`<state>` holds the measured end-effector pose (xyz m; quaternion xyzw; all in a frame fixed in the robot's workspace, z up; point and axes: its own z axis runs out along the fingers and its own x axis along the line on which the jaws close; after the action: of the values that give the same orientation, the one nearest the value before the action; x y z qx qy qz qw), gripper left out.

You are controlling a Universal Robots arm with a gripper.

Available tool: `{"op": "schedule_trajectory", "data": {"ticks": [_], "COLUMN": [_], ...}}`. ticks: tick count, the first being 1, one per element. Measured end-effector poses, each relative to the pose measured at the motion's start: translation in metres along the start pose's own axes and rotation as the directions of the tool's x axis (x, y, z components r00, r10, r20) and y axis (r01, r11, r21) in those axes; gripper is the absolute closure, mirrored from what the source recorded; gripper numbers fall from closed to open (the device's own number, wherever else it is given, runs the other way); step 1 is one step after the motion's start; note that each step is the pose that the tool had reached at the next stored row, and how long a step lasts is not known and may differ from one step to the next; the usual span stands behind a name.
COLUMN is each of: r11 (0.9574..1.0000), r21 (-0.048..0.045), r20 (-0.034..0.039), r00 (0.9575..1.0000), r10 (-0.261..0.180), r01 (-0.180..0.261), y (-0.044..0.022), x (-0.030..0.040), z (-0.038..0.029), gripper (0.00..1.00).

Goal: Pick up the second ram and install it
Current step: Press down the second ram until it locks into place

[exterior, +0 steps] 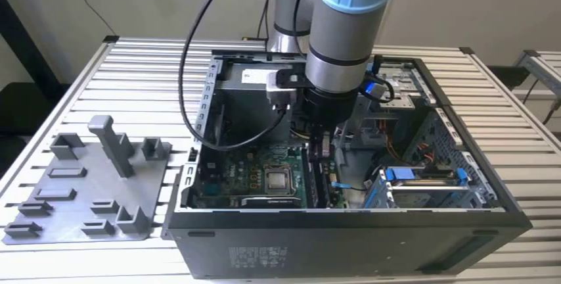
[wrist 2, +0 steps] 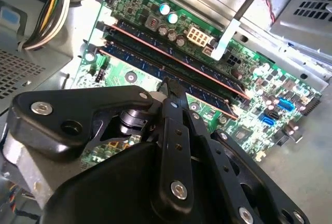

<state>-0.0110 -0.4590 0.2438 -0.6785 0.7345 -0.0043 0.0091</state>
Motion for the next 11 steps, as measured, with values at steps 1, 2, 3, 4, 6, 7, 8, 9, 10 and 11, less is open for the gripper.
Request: {"op": "schedule_trajectory", "data": {"ticks": [1,2,3,4,6,7,8,9,10,11], "r11": [1.0,1.0,1.0,1.0,1.0,1.0,1.0,1.0,1.0,1.0], "r21": [0.0,0.0,-0.0001,-0.0001,-0.0003,-0.0005,-0.001,-0.0017,-0.002,-0.002], "r20": [0.0001,-0.0001,-0.0007,-0.0007,-0.0007,-0.0006,-0.0006,-0.0007,-0.0005,-0.0006], "r00": [1.0,1.0,1.0,1.0,1.0,1.0,1.0,1.0,1.0,1.0], "r10": [0.0,0.0,0.0,0.0,0.0,0.0,0.0,0.0,-0.001,-0.001], "r01": [0.0,0.0,0.0,0.0,0.0,0.0,0.0,0.0,0.001,0.001], "y": [0.0,0.0,0.0,-0.0002,-0.0004,-0.0005,-0.0007,-0.0008,-0.0008,-0.0007], "x": [0.0001,0.0003,0.0006,0.0017,0.0059,0.0082,0.01,0.0114,0.0115,0.0116], "z": [0.0003,0.0006,0.0009,0.0013,0.0024,0.0032,0.0041,0.0051,0.0066,0.0069], "gripper": [0.89,0.89,0.89,0.89,0.89,0.89,0.89,0.89,0.89,0.89]}}
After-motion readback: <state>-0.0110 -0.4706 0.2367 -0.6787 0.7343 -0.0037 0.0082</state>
